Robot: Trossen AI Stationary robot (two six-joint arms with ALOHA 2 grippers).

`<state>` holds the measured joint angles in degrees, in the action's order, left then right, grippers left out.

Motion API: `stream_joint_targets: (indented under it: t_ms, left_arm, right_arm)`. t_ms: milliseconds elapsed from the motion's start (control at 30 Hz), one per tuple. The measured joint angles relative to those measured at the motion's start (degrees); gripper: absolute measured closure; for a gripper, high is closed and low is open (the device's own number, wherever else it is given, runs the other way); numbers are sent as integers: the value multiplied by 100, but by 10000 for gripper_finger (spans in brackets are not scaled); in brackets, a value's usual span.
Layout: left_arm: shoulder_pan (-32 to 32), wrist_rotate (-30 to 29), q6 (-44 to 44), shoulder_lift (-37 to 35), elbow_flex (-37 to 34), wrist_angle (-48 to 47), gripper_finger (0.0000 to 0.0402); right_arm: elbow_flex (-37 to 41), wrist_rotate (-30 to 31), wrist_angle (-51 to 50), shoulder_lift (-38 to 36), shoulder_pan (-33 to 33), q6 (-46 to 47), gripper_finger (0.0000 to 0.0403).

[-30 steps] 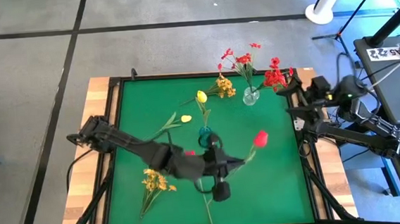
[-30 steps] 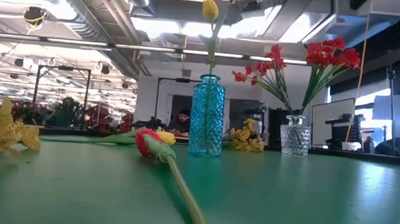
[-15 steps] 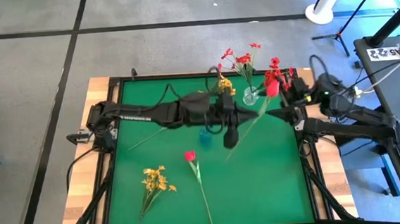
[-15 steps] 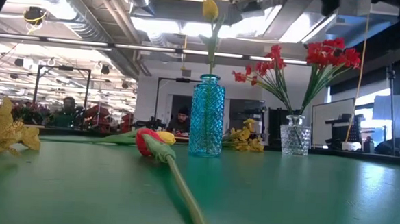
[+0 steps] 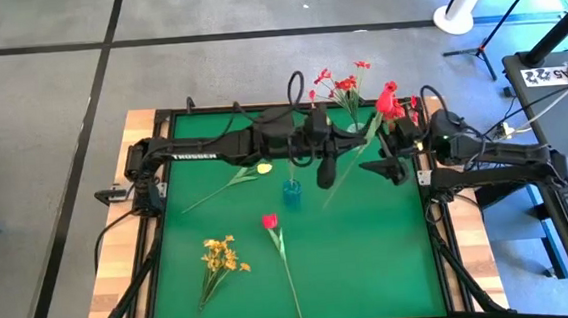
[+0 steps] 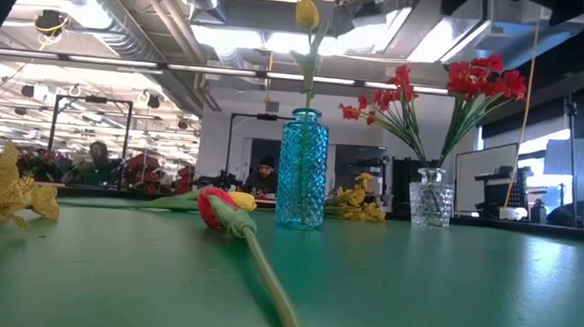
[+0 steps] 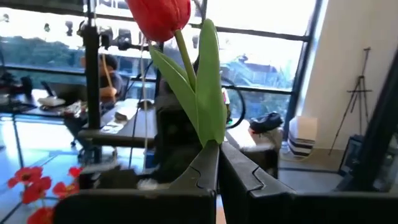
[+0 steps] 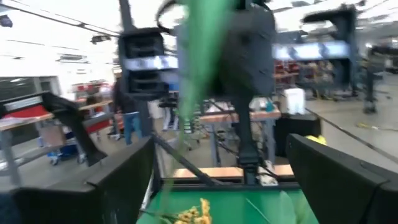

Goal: Sort flowers into vase by color
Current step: Put the red flower into the transparent vase

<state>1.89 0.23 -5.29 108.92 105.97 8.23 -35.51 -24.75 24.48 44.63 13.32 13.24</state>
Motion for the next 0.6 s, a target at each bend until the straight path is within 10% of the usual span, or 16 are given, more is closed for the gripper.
stream_joint_targets:
  t_ms: [600]
  left_arm:
    - [55,-226,399,2,0,-480,401]
  right_arm:
    - [0,116,816,552,-33,196,303]
